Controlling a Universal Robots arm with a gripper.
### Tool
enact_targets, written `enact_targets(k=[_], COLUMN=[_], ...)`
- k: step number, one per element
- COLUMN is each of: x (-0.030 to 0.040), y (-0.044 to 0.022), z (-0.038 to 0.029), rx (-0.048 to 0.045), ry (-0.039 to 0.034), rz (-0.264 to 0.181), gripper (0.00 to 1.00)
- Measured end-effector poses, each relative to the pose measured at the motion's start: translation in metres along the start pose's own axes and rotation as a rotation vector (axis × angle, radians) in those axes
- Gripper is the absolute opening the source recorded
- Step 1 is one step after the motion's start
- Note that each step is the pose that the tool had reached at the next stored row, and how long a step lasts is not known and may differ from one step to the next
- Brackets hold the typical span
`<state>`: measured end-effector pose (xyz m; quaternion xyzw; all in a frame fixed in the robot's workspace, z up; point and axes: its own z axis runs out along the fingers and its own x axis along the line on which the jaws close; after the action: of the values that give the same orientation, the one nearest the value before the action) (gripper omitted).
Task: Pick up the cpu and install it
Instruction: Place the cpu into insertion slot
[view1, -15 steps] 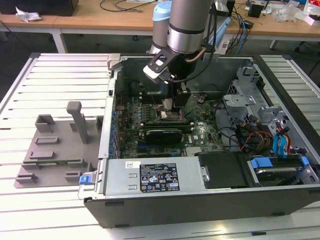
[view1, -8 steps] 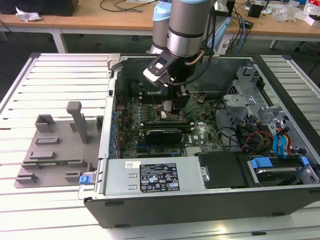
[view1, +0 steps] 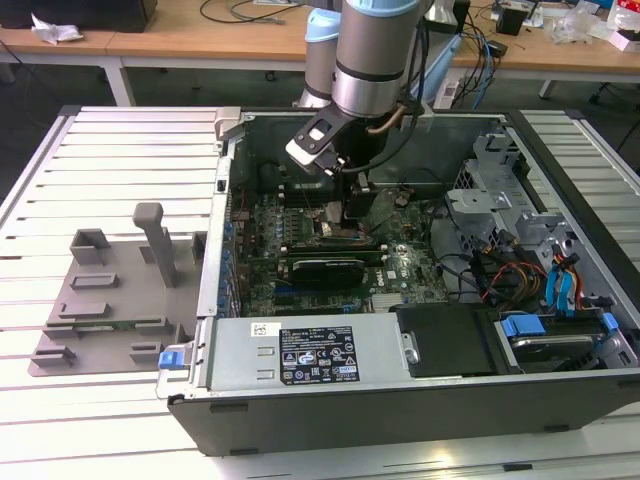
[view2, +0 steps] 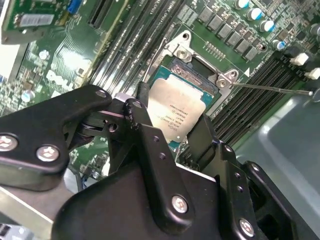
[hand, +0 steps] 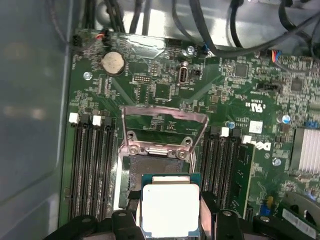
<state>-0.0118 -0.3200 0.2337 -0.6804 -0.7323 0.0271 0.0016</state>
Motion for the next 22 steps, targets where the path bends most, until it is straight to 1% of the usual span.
enact_targets(k=[2,3,9,10,13,16,22], x=[0.0001,0.0009,0.0052,0.0066,0.0091,0.0097,0.0100], y=[0.0001,0.0002,0.0009,0.0012,0.0012,0.0002,0.0009], z=[0.0019,0.0039,0.0130,0.0173,0.0241,0.0313,0.0364], rx=[0.0010,0.0013,0.0014,0.0015,0.0016,0.0017,0.0024], ry=[0.0012,0.0016,0.0016,0.0017,0.0018,0.0019,0.0016], rz=[0.029,0.038,0.039,0.041,0.044,0.048,0.052], gripper=[0.55,0.55,0.55,0.55,0.55,0.55,0.55])
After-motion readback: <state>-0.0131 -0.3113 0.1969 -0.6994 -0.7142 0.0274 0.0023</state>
